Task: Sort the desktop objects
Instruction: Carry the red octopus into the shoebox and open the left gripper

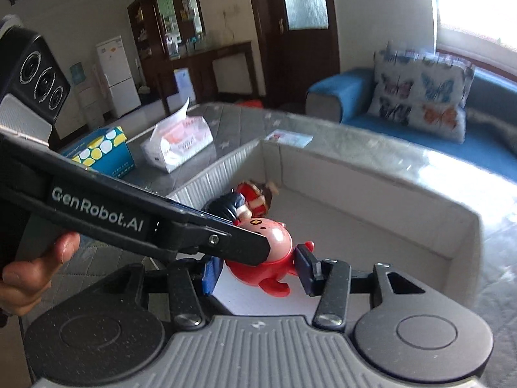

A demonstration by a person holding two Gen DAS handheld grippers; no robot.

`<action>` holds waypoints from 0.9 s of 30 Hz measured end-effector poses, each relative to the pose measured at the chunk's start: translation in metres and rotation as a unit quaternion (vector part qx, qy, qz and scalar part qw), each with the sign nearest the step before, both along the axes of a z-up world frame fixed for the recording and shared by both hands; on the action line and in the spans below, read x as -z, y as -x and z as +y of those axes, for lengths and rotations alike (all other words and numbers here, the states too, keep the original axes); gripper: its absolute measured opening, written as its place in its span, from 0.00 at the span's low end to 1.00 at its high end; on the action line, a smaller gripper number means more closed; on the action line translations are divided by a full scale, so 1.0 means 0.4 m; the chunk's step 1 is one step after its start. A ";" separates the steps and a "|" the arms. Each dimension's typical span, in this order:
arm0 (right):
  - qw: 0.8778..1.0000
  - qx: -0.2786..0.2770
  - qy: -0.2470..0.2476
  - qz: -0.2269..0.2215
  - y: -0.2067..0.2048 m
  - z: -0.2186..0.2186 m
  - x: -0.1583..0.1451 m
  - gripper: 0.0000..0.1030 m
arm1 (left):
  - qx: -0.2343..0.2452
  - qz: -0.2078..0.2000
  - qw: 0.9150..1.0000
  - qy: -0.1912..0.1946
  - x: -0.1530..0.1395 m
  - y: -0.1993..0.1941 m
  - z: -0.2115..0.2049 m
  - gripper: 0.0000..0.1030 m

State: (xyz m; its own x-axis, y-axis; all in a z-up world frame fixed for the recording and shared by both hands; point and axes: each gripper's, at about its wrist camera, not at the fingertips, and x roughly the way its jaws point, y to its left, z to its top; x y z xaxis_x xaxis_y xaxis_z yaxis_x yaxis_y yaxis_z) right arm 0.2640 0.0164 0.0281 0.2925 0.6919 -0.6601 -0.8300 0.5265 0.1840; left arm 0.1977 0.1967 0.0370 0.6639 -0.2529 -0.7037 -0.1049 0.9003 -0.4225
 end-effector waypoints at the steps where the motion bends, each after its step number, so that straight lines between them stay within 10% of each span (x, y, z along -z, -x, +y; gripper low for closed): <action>1: 1.000 -0.002 0.003 0.010 -0.009 0.007 0.011 0.47 | -0.003 0.007 1.000 0.000 0.009 -0.004 0.005 0.43; 27: 0.997 -0.024 0.040 0.067 -0.045 0.062 0.061 0.48 | -0.017 0.030 0.999 -0.028 0.025 -0.008 0.008 0.42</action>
